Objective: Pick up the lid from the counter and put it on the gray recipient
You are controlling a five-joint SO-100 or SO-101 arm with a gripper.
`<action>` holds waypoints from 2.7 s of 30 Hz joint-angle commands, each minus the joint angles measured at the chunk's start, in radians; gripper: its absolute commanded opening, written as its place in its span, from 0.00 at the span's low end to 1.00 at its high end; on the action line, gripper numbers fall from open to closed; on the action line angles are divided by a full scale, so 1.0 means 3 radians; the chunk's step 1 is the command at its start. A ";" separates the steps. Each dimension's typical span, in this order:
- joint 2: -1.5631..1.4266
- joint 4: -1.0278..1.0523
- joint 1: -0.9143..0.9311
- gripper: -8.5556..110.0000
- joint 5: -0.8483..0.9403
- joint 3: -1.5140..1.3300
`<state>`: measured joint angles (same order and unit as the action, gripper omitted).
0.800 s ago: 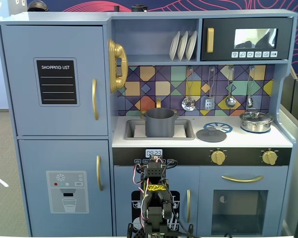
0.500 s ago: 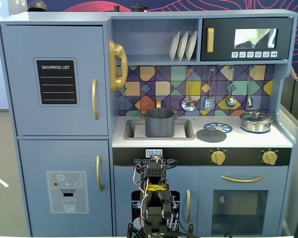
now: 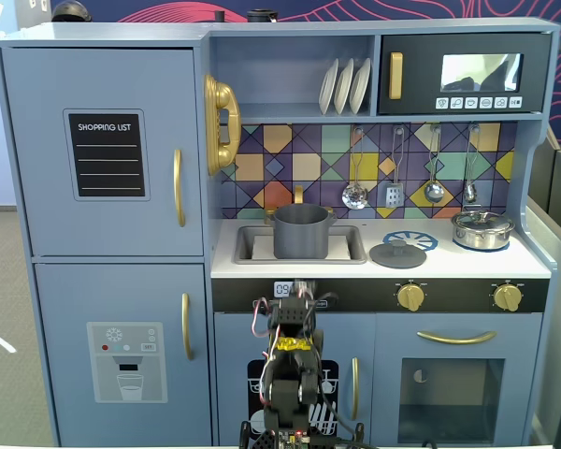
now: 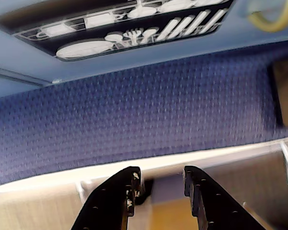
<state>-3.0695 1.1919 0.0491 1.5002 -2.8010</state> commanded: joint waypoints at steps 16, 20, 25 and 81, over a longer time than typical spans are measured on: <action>0.1140 -0.2741 0.1493 0.07 0.0481 0.1667; 0.1575 -0.3743 0.1846 0.12 0.0337 0.1560; 0.2132 -0.5190 0.1953 0.23 0.0271 0.1094; 0.4454 -0.5231 0.1733 0.07 0.0496 0.2633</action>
<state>-1.7288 -0.3482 0.5829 1.6398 -2.0371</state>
